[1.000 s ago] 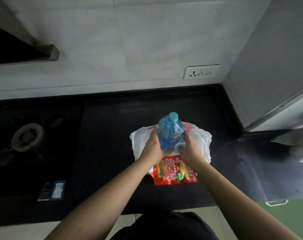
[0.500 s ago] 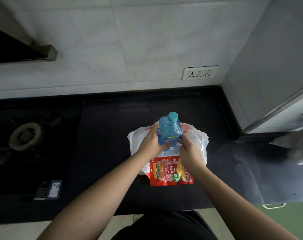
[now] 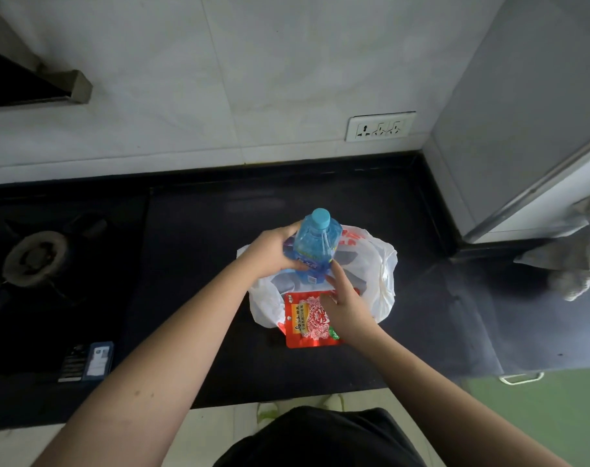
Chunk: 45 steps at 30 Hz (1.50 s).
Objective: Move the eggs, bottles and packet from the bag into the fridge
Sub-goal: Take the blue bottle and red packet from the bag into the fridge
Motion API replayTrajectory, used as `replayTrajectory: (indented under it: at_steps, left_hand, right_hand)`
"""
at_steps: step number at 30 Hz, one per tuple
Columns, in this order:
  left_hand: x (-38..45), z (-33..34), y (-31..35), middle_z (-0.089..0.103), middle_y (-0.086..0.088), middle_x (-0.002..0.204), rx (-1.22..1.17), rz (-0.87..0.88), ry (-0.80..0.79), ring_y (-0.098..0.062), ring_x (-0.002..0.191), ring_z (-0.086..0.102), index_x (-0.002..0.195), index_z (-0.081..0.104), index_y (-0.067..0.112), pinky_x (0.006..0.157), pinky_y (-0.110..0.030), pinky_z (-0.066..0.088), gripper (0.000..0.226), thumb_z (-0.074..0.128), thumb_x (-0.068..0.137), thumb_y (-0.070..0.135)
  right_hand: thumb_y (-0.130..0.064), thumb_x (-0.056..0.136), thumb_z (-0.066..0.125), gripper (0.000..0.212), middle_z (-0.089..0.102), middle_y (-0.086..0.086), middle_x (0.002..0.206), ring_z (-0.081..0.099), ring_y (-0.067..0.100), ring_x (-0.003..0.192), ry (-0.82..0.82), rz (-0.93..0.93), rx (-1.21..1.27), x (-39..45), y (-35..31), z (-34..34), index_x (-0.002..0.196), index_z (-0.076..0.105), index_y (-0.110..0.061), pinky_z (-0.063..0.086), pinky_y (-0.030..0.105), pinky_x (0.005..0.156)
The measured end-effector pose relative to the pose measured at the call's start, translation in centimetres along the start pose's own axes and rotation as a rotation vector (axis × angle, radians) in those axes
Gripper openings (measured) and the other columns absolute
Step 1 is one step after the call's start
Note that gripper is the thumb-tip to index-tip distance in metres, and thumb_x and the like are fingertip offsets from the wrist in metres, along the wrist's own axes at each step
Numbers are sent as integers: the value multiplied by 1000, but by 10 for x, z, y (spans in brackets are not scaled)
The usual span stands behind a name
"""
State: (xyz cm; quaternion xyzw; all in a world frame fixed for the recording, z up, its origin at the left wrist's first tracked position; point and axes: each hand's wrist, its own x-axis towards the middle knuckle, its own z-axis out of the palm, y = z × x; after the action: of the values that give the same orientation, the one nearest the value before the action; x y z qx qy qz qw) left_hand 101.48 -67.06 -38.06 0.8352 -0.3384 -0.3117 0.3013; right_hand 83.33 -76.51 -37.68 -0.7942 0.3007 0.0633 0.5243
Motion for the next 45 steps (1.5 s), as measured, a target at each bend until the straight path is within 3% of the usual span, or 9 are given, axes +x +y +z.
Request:
replayTrajectory:
  at_steps: [3, 8, 12, 16, 27, 32, 38, 42, 45]
  left_hand:
    - [-14, 19, -4, 57, 2, 139, 17, -23, 124, -17, 126, 54, 148, 34, 29, 101, -37, 47, 78, 76, 82, 36]
    - [-39, 70, -2, 53, 2, 139, -113, -53, 344, -13, 126, 51, 148, 29, 23, 91, -19, 40, 73, 69, 88, 37]
    - [-37, 91, 2, 43, -1, 147, -227, -69, 410, -14, 131, 47, 151, 17, 24, 91, -16, 43, 91, 73, 82, 47]
    - [-27, 104, 5, 43, -4, 147, -244, -101, 460, -19, 130, 49, 151, 13, 22, 97, -29, 52, 106, 79, 73, 52]
    - [-6, 117, 26, 51, -6, 139, -326, -232, 700, -21, 123, 56, 143, 27, 16, 92, -32, 55, 102, 86, 66, 47]
    - [-7, 109, 27, 61, -4, 128, -249, -208, 759, -19, 113, 62, 136, 39, 13, 78, -14, 48, 90, 87, 65, 43]
    - [-17, 81, 21, 66, 1, 118, -248, -90, 668, -17, 104, 65, 128, 47, 17, 79, -30, 58, 79, 85, 65, 47]
    - [-39, 44, 31, 65, 12, 113, -314, 58, 562, -3, 102, 63, 124, 48, 24, 80, -18, 53, 77, 82, 62, 54]
    - [-61, 14, 39, 65, 10, 114, -370, 154, 511, -3, 106, 62, 122, 50, 23, 82, -17, 53, 72, 89, 64, 38]
  right_hand:
    - [-15, 98, 46, 52, 42, -6, 146, 49, 12, 124, 38, -8, -44, -1, 12, -4, 145, 31, -30, 46, 23, 90]
    - [-24, 98, 49, 47, 39, -1, 149, 37, 19, 136, -41, -125, -364, -10, 43, 1, 144, 38, -24, 35, 37, 108]
    - [-33, 94, 51, 67, 20, 1, 159, 8, 26, 148, -150, -227, -631, -15, 59, 12, 152, 19, -28, 9, 44, 118]
    - [-37, 90, 55, 81, 7, 3, 162, -4, 29, 148, -195, -262, -842, -13, 67, 16, 154, 4, -27, 3, 47, 119]
    - [-33, 90, 55, 80, 7, 10, 161, 2, 33, 148, -220, -270, -1011, -8, 75, 16, 154, 8, -19, 12, 48, 117]
    - [-26, 94, 48, 74, 5, 15, 161, 0, 36, 147, -243, -274, -1060, -8, 73, 16, 154, 6, -15, 11, 50, 118]
    - [-30, 97, 42, 67, 7, 14, 161, 1, 34, 148, -252, -272, -1042, -9, 70, 13, 153, 9, -17, 8, 50, 118]
    - [-38, 97, 45, 60, 29, 10, 156, 22, 30, 144, -200, -350, -1040, -7, 64, 5, 150, 25, -18, 14, 45, 118]
    - [-35, 96, 53, 56, 40, 3, 151, 32, 24, 141, -138, -366, -1002, -6, 58, 0, 147, 34, -22, 19, 41, 118]
